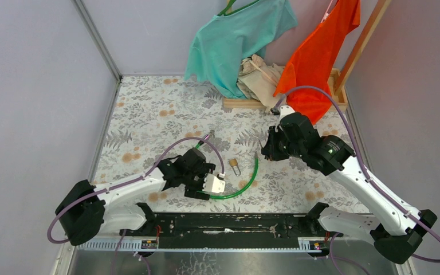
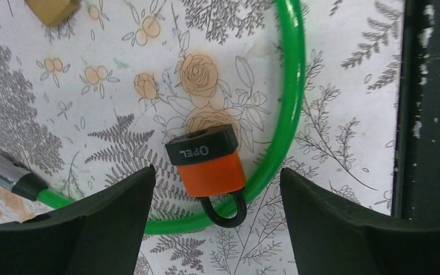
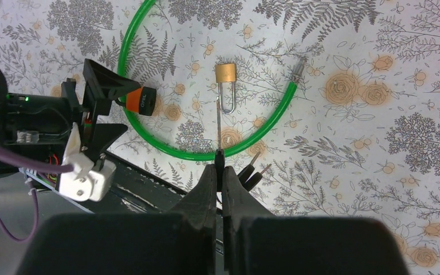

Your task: Unlock with the key

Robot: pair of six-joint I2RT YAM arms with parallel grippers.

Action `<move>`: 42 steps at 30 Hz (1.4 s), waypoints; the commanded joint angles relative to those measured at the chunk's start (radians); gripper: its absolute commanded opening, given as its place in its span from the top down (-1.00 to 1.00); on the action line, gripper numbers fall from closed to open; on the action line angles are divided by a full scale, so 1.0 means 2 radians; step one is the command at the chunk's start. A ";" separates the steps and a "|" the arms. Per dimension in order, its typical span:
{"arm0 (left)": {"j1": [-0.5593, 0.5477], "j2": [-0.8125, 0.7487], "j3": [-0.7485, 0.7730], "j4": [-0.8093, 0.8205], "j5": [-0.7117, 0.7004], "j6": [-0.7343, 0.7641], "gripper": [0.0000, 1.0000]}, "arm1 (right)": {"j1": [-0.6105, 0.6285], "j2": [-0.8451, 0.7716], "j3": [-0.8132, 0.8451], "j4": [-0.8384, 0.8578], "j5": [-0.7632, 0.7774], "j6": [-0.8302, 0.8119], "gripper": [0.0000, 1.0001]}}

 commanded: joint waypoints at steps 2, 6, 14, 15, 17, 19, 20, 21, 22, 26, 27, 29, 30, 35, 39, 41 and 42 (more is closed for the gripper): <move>-0.002 0.012 0.018 0.039 -0.044 -0.050 -0.66 | 0.003 -0.014 0.004 0.008 0.013 0.007 1.00; -0.001 0.032 0.032 0.032 -0.045 -0.077 -0.44 | 0.003 -0.014 0.002 0.011 0.012 0.008 1.00; 0.000 0.051 0.038 0.019 -0.025 -0.126 -0.65 | 0.003 -0.020 0.000 0.011 0.011 0.011 1.00; 0.000 0.058 0.041 0.011 -0.021 -0.132 -0.69 | 0.003 -0.021 0.000 0.011 0.011 0.011 1.00; 0.004 0.075 0.048 -0.002 -0.011 -0.142 -0.73 | 0.002 -0.023 -0.001 0.011 0.012 0.011 1.00; 0.010 0.091 0.054 -0.005 -0.008 -0.152 -0.73 | 0.002 -0.023 -0.001 0.011 0.012 0.012 1.00; 0.018 0.102 0.061 -0.008 -0.006 -0.156 -0.71 | 0.002 -0.023 0.000 0.010 0.011 0.012 1.00; 0.024 0.113 0.071 -0.015 -0.001 -0.158 -0.67 | 0.002 -0.023 0.000 0.010 0.011 0.012 1.00; 0.030 0.123 0.079 -0.020 0.005 -0.162 -0.62 | 0.003 -0.023 0.000 0.010 0.011 0.013 1.00; 0.052 0.151 0.104 -0.037 0.033 -0.170 -0.47 | 0.003 -0.027 -0.003 0.008 0.009 0.013 1.00; 0.057 0.152 0.108 -0.042 0.045 -0.170 -0.45 | 0.003 -0.027 -0.004 0.007 0.009 0.014 1.00; 0.063 0.152 0.114 -0.051 0.067 -0.169 -0.44 | 0.002 -0.029 -0.005 0.007 0.011 0.014 1.00; 0.066 0.152 0.117 -0.056 0.076 -0.169 -0.45 | 0.003 -0.028 -0.006 0.007 0.011 0.014 1.00; 0.087 0.159 0.139 -0.079 0.121 -0.192 -0.51 | 0.003 -0.025 -0.003 0.007 0.008 0.014 1.00; 0.088 0.163 0.133 -0.070 0.101 -0.183 -0.46 | 0.002 -0.023 -0.002 0.009 0.007 0.013 1.00; 0.088 0.167 0.126 -0.063 0.087 -0.176 -0.44 | 0.002 -0.024 -0.003 0.008 0.006 0.014 1.00; 0.087 0.169 0.123 -0.061 0.079 -0.169 -0.45 | 0.002 -0.025 -0.003 0.008 0.007 0.014 1.00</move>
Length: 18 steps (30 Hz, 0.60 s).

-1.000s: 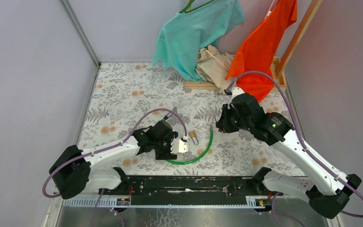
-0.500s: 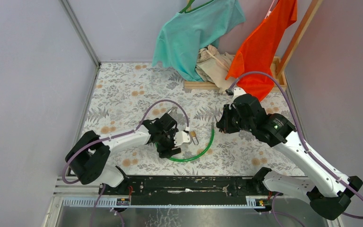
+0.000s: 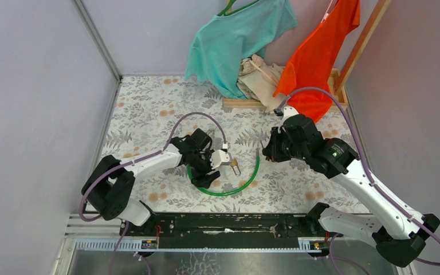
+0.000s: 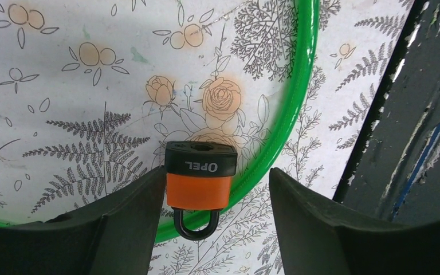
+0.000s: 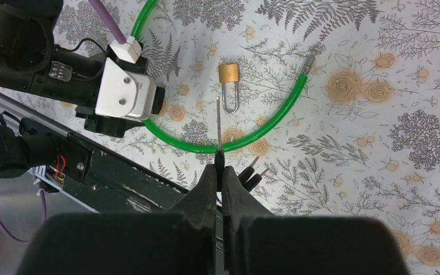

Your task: Unlock with the key

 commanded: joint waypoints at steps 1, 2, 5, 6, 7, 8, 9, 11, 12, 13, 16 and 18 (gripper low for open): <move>0.003 0.009 -0.011 0.003 -0.015 0.020 -0.47 | 0.002 -0.007 0.003 0.007 0.008 0.004 1.00; 0.002 0.008 -0.016 0.006 -0.019 0.024 -0.49 | 0.002 -0.008 0.003 0.006 0.009 0.003 1.00; 0.002 0.004 -0.024 0.016 -0.030 0.036 -0.52 | 0.002 -0.007 0.003 0.006 0.010 0.004 1.00; 0.002 0.003 -0.027 0.021 -0.037 0.040 -0.51 | 0.003 -0.007 0.003 0.006 0.009 0.004 1.00; 0.002 0.004 -0.030 0.027 -0.045 0.044 -0.51 | 0.003 -0.007 0.003 0.007 0.009 0.004 1.00; 0.002 0.006 -0.032 0.032 -0.051 0.047 -0.51 | 0.003 -0.006 0.003 0.008 0.009 0.004 1.00; 0.002 0.007 -0.035 0.035 -0.056 0.052 -0.50 | 0.003 -0.006 0.003 0.009 0.007 0.004 1.00; 0.002 0.007 -0.044 0.043 -0.062 0.064 -0.49 | 0.003 -0.005 0.004 0.009 0.007 0.005 1.00; 0.001 0.005 -0.051 0.049 -0.066 0.071 -0.49 | 0.003 -0.006 0.004 0.009 0.007 0.006 1.00; 0.001 0.002 -0.060 0.057 -0.073 0.079 -0.48 | 0.002 -0.006 0.004 0.008 0.007 0.006 1.00; 0.001 -0.006 -0.079 0.070 -0.078 0.108 -0.48 | 0.003 -0.008 0.004 0.007 0.006 0.007 1.00; 0.001 -0.009 -0.084 0.069 -0.068 0.123 -0.42 | 0.003 -0.008 0.005 0.007 0.005 0.008 1.00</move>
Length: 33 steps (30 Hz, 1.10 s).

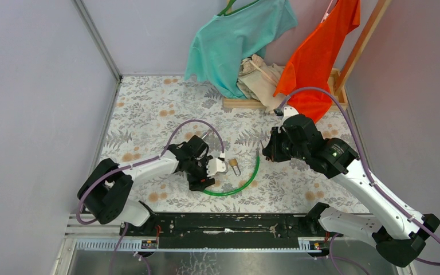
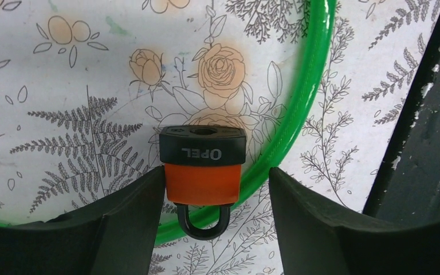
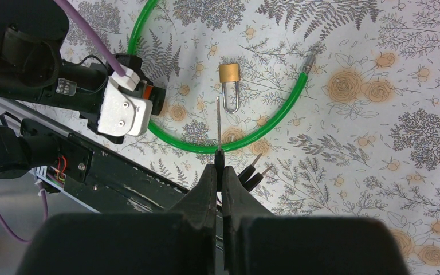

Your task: Unlock with the key

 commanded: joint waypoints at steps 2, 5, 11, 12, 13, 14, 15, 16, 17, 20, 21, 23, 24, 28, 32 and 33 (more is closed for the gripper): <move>0.001 0.002 -0.028 0.024 -0.017 0.079 -0.34 | 0.003 -0.007 0.007 0.006 0.004 0.007 1.00; 0.003 0.013 -0.005 0.003 -0.016 0.093 -0.28 | 0.003 -0.007 0.009 0.007 0.000 0.011 1.00; 0.021 0.036 0.063 -0.070 0.054 0.081 -0.56 | 0.002 -0.012 0.007 0.003 0.001 0.015 1.00; 0.022 0.037 0.068 -0.078 0.064 0.079 -0.62 | 0.003 -0.013 0.008 0.002 0.001 0.015 1.00; 0.023 0.040 0.072 -0.085 0.071 0.075 -0.66 | 0.003 -0.013 0.008 0.002 0.002 0.014 1.00; 0.024 0.044 0.076 -0.090 0.077 0.069 -0.68 | 0.002 -0.013 0.008 0.001 0.002 0.014 1.00; 0.025 0.051 0.081 -0.093 0.081 0.061 -0.68 | 0.003 -0.013 0.008 0.001 0.002 0.013 1.00; 0.025 0.056 0.085 -0.094 0.083 0.052 -0.68 | 0.002 -0.012 0.008 0.002 0.002 0.013 1.00; 0.026 0.061 0.087 -0.093 0.085 0.043 -0.68 | 0.003 -0.012 0.007 0.002 0.002 0.012 1.00; 0.025 0.066 0.087 -0.088 0.089 0.035 -0.68 | 0.003 -0.011 0.005 0.004 0.002 0.012 1.00; 0.026 0.064 0.084 -0.083 0.085 0.034 -0.67 | 0.003 -0.012 0.004 0.004 0.002 0.011 1.00; 0.024 0.061 0.076 -0.073 0.072 0.032 -0.65 | 0.003 -0.013 0.002 0.005 0.004 0.012 1.00; 0.023 0.060 0.069 -0.066 0.063 0.031 -0.64 | 0.003 -0.014 0.001 0.005 0.005 0.012 1.00; 0.019 0.064 0.054 -0.037 0.019 0.019 -0.53 | 0.002 -0.016 0.000 0.006 0.005 0.013 1.00; 0.007 0.063 0.040 -0.008 -0.008 0.004 -0.40 | 0.003 -0.016 0.001 0.005 0.005 0.013 1.00; 0.003 0.061 0.035 0.001 -0.014 -0.001 -0.39 | 0.003 -0.016 0.002 0.004 0.005 0.014 1.00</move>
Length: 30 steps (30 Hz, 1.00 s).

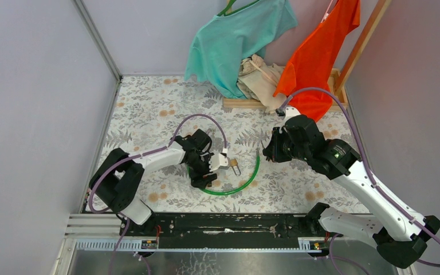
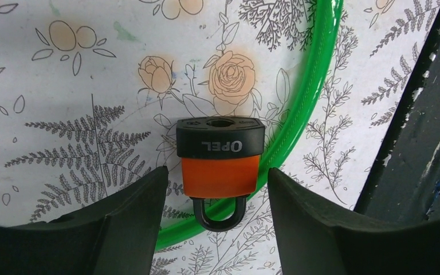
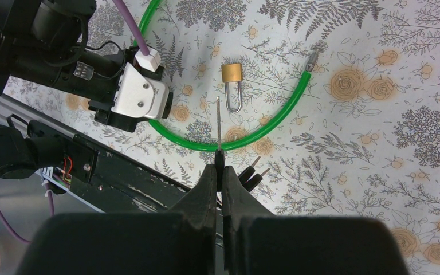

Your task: Unlock with the key

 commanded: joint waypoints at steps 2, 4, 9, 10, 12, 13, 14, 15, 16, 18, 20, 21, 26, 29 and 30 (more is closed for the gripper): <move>-0.016 -0.004 -0.028 0.063 -0.045 -0.030 -0.39 | 0.003 -0.009 0.003 0.005 0.005 0.005 1.00; -0.016 -0.002 -0.022 0.056 -0.028 -0.035 -0.44 | 0.003 -0.010 0.003 0.004 0.005 0.006 1.00; -0.001 -0.005 0.012 -0.001 0.054 -0.034 -0.66 | 0.003 -0.010 0.003 0.001 0.006 0.005 1.00; 0.002 -0.005 0.021 -0.013 0.066 -0.032 -0.67 | 0.003 -0.011 0.003 0.000 0.006 0.005 1.00; 0.004 0.000 0.031 -0.023 0.075 -0.037 -0.66 | 0.003 -0.010 0.001 0.002 0.006 0.005 1.00; 0.004 0.003 0.034 -0.024 0.074 -0.041 -0.65 | 0.002 -0.010 0.000 0.003 0.005 0.005 1.00; 0.004 0.007 0.035 -0.020 0.073 -0.046 -0.62 | 0.003 -0.009 -0.001 0.004 0.004 0.006 1.00; 0.004 0.011 0.035 -0.014 0.068 -0.051 -0.60 | 0.002 -0.010 -0.002 0.007 0.003 0.006 1.00; 0.004 0.014 0.033 -0.007 0.063 -0.056 -0.57 | 0.003 -0.011 -0.002 0.007 0.002 0.006 1.00; 0.004 0.019 0.023 0.006 0.047 -0.056 -0.51 | 0.002 -0.013 -0.002 0.006 0.002 0.007 1.00; 0.004 0.020 0.012 0.018 0.030 -0.054 -0.47 | 0.003 -0.015 -0.003 0.003 0.005 0.007 1.00; 0.003 0.019 0.007 0.025 0.022 -0.050 -0.45 | 0.003 -0.017 -0.002 0.002 0.006 0.007 1.00; 0.001 0.003 -0.022 0.058 -0.017 -0.042 -0.41 | 0.003 -0.019 -0.003 0.001 0.008 0.008 1.00; -0.004 -0.014 -0.045 0.085 -0.047 -0.026 -0.34 | 0.002 -0.018 -0.003 0.004 0.006 0.009 1.00; -0.007 -0.020 -0.054 0.092 -0.057 -0.020 -0.31 | 0.003 -0.017 -0.002 0.004 0.006 0.009 1.00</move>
